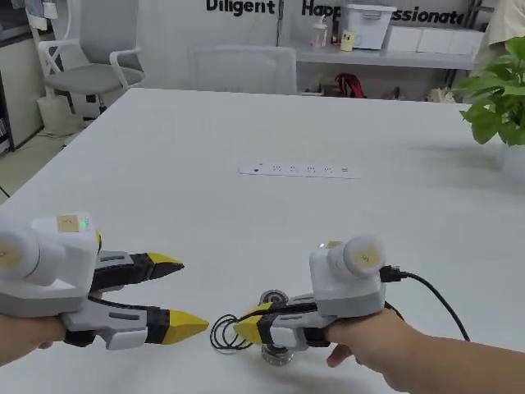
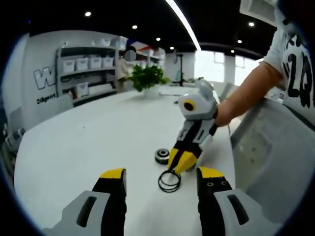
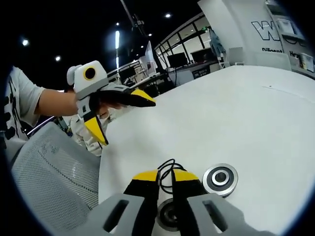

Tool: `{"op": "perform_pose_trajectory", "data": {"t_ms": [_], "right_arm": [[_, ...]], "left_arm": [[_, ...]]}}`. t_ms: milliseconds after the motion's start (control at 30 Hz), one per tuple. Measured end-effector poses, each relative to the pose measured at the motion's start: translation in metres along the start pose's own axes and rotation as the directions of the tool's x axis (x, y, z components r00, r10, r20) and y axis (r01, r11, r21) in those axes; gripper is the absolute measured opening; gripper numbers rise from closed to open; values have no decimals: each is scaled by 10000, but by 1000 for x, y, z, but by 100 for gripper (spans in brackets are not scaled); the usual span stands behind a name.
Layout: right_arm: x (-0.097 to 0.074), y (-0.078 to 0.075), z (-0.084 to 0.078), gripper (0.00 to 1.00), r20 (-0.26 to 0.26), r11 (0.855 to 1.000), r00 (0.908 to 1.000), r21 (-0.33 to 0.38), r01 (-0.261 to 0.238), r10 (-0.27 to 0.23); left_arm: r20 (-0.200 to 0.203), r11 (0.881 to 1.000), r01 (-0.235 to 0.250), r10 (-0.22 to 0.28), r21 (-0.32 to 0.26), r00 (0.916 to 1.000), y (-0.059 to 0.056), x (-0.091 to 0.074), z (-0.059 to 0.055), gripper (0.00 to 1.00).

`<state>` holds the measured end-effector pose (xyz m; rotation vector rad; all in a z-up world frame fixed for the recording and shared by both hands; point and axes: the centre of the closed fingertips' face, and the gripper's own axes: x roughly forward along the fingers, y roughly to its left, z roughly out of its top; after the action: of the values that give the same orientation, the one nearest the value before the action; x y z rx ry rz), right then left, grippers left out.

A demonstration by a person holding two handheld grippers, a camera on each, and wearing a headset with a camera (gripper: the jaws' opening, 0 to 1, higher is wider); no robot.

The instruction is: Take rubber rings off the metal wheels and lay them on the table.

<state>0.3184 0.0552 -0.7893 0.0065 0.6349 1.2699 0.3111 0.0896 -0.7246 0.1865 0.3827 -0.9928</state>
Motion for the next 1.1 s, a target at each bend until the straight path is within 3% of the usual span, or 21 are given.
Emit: {"op": "perform_pose_trajectory", "data": {"t_ms": [467, 767, 1100], "right_arm": [[-7, 1, 13, 28, 530, 9999, 9986, -166, -4, 13], [-18, 4, 19, 31, 732, 9997, 9972, -199, -158, 172], [-41, -8, 24, 34, 1056, 9999, 9943, -2, 118, -118]], "left_arm": [[-74, 10000, 61, -61, -46, 10000, -1, 1, 0, 59], [-42, 10000, 49, -49, 0, 10000, -1, 1, 2, 59], [144, 10000, 9, -10, 70, 9999, 4, 1, 10, 58]]}}
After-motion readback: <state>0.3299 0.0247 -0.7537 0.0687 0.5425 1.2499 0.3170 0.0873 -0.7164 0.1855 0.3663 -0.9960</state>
